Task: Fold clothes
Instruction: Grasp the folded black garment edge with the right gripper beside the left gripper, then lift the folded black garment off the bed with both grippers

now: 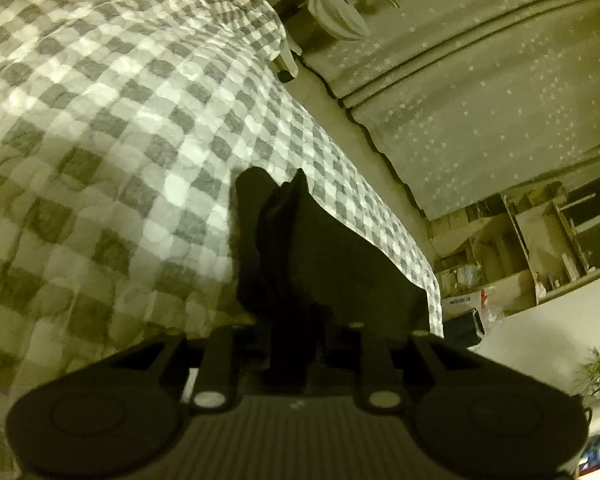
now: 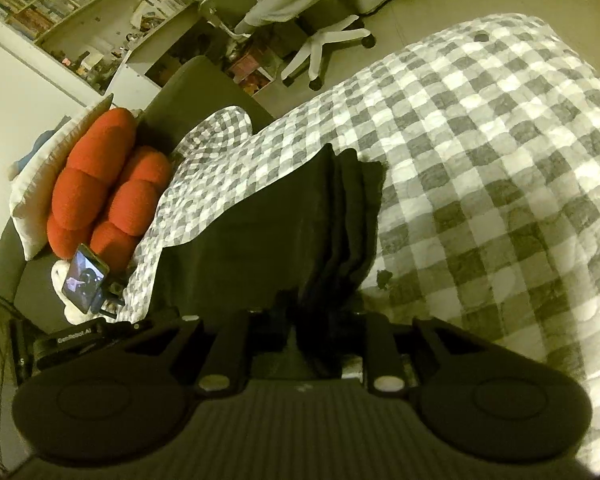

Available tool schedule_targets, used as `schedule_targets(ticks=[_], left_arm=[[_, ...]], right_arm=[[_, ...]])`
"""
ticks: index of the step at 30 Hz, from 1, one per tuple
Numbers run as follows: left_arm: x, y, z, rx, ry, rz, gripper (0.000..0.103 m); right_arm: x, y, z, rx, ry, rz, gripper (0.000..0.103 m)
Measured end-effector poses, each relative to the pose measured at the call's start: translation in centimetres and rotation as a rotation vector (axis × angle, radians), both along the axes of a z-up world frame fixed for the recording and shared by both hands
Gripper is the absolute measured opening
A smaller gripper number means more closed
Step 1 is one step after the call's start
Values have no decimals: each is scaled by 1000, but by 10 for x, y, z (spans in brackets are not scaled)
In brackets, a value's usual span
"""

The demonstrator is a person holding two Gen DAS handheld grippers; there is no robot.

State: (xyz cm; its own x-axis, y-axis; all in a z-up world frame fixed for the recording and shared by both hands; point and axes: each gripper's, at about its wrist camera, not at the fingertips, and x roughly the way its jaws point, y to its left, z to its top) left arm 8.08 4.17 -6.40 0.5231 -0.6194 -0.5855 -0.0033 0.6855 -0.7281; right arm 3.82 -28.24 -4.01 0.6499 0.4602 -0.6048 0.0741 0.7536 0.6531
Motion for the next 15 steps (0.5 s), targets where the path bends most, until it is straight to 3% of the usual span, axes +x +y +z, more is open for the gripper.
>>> schedule_targets(ticks=[15], left_arm=[[13,1,1,10,-37,-5,25]], right_arm=[[7,-5,-3,51,16,-22,24]])
